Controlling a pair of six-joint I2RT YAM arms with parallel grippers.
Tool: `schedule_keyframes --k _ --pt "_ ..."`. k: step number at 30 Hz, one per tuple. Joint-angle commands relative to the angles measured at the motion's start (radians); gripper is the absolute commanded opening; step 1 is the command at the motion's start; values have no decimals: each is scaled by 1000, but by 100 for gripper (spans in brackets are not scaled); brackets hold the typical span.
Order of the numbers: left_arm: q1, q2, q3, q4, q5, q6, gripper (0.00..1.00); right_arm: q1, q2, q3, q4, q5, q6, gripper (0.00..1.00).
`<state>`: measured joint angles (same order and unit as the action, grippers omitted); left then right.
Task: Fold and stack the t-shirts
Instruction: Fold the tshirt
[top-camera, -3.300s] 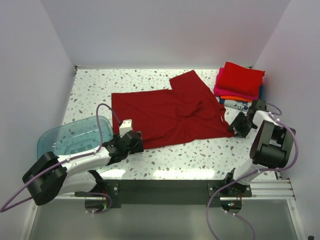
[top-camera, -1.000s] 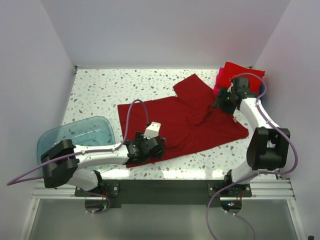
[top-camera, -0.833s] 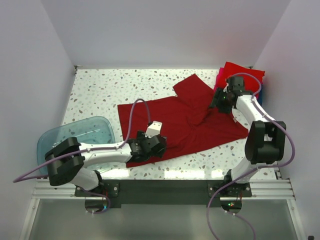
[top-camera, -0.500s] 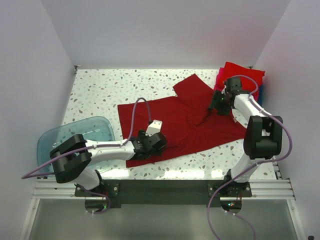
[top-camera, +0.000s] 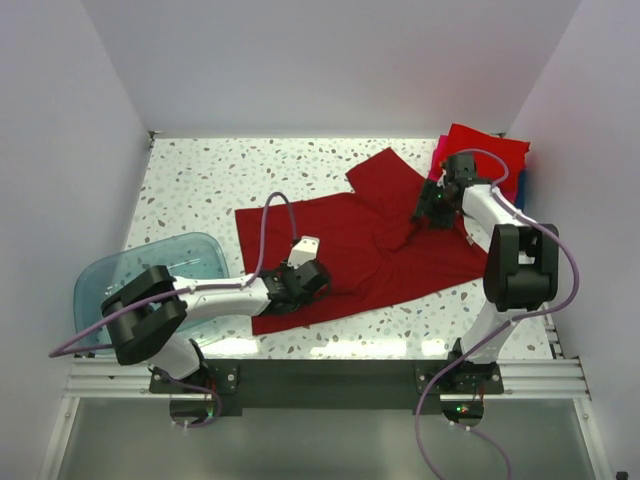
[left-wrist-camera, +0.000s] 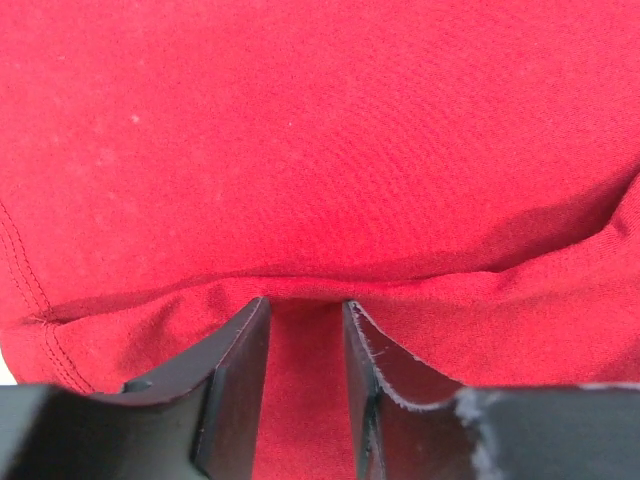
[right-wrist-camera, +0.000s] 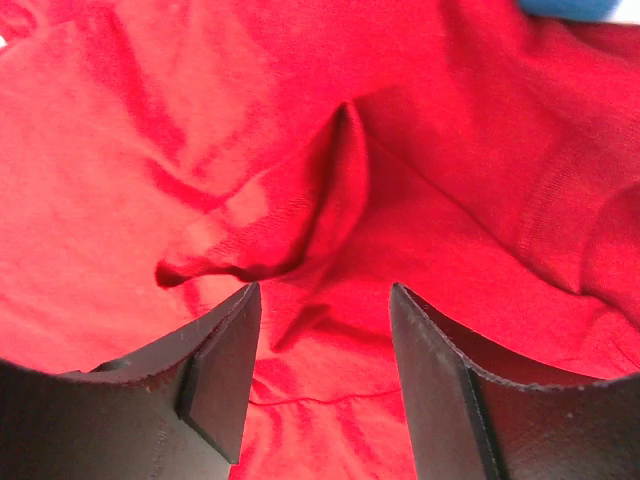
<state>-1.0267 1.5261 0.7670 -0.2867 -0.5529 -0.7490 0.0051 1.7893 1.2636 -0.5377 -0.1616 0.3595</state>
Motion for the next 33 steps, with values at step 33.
schedule_keyframes --k 33 --pt "221 -112 -54 -247 -127 -220 54 30 41 0 44 -39 10 51"
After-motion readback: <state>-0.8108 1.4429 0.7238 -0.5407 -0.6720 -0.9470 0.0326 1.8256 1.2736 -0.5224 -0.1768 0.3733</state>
